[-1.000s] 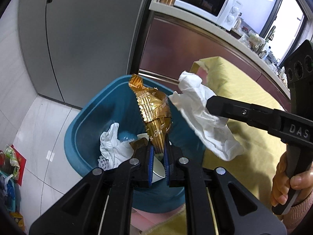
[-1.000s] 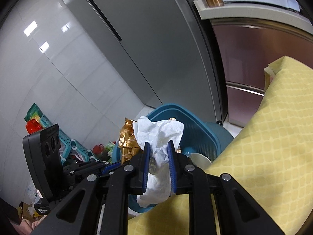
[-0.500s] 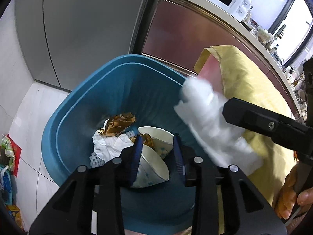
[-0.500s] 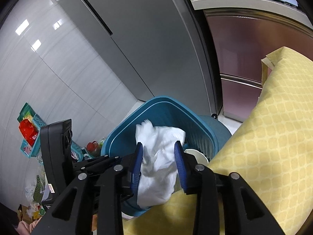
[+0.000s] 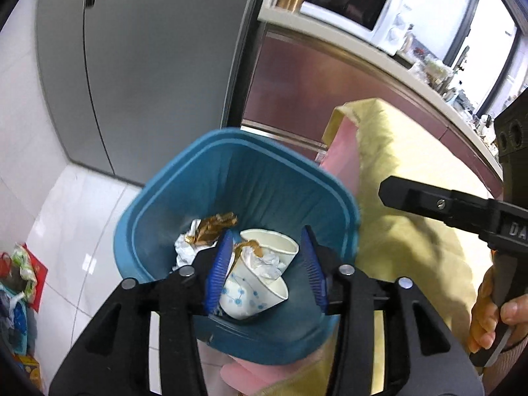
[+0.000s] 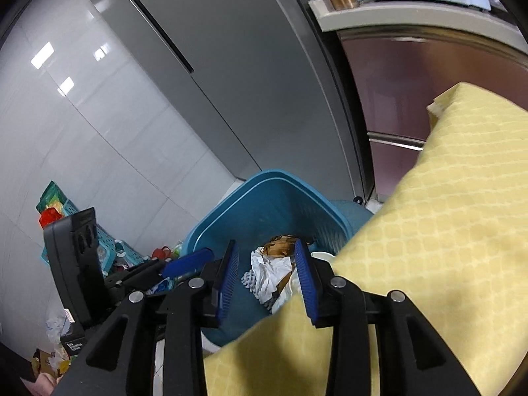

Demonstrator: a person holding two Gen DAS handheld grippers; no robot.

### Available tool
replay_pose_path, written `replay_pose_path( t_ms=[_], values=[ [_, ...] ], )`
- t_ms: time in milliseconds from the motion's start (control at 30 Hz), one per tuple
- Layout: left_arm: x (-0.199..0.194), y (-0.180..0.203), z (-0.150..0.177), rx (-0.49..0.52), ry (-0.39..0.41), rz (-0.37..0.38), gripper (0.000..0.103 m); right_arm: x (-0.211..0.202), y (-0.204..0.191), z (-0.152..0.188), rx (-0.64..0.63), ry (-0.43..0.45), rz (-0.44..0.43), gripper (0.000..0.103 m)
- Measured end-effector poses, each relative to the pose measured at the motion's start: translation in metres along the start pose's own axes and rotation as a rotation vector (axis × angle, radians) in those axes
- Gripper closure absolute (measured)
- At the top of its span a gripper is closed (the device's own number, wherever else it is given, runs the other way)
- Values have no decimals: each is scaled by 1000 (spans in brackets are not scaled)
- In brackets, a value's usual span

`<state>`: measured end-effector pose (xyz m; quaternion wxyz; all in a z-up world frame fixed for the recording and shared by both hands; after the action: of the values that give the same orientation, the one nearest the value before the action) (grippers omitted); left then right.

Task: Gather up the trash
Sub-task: 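Open the left tool over the bin while the right tool releases the tissue, then move both tools back over the table toward the orange peel and plastic bag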

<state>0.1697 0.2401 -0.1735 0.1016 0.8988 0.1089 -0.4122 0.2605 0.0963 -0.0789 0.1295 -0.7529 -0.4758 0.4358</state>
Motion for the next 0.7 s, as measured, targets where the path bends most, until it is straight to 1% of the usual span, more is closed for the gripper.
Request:
replay_pose_path(
  t_ms=[100, 200, 267, 333, 533, 700],
  values=[
    [-21, 12, -5, 26, 50, 17, 53, -22, -6, 2, -28, 30, 5, 69],
    [-42, 28, -6, 65, 98, 50, 51, -49, -10, 5, -57, 65, 25, 68],
    [-56, 46, -6, 97, 124, 91, 51, -67, -10, 8, -69, 91, 39, 64],
    [-66, 64, -5, 120, 139, 130, 51, -88, -9, 12, -80, 115, 63, 63],
    [-86, 133, 9, 221, 151, 250, 51, -148, 3, 29, -80, 200, 146, 63],
    [-93, 195, 31, 304, 131, 334, 51, -196, 31, 50, -21, 271, 227, 63]
  ],
)
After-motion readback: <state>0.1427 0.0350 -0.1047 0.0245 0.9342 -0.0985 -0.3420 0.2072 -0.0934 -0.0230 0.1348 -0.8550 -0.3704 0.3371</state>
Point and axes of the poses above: each gripper's, at about its wrist camera, not at the fingertips, and x roughly the way its jaws point, y to its right, z to its underside, the point moved 9 cm from there along x, roughly the way its jaws point, and after that the axes turned 12 degrees about -z, right-handed, at the moved point
